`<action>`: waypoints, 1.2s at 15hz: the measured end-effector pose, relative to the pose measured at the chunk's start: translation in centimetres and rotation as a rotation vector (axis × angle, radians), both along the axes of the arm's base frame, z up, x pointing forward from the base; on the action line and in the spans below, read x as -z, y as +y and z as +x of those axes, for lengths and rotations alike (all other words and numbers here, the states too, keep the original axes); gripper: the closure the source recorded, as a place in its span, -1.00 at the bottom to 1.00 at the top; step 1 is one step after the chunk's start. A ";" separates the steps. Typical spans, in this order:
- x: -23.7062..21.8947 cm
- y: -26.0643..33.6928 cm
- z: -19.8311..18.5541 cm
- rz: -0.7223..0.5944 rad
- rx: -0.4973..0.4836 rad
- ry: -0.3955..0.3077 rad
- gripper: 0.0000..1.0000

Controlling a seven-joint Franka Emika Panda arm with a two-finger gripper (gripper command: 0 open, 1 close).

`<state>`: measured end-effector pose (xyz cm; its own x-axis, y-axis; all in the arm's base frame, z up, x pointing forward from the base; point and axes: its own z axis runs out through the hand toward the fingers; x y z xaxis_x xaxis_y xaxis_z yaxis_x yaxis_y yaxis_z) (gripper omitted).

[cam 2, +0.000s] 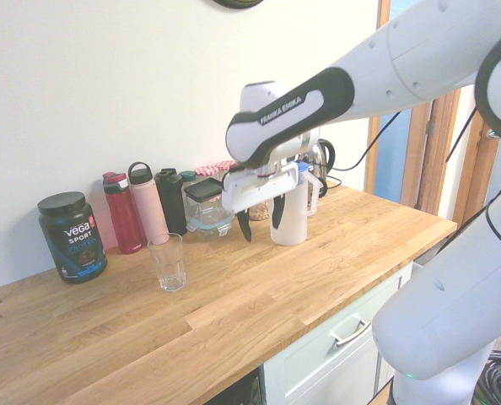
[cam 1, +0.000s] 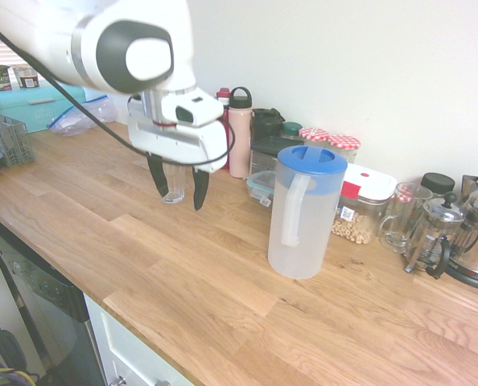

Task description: Pour me some water

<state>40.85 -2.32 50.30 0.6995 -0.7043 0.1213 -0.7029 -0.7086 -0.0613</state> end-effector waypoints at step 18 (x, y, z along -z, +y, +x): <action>-3.8 -18.7 0.4 -0.035 0.014 -0.065 -1.00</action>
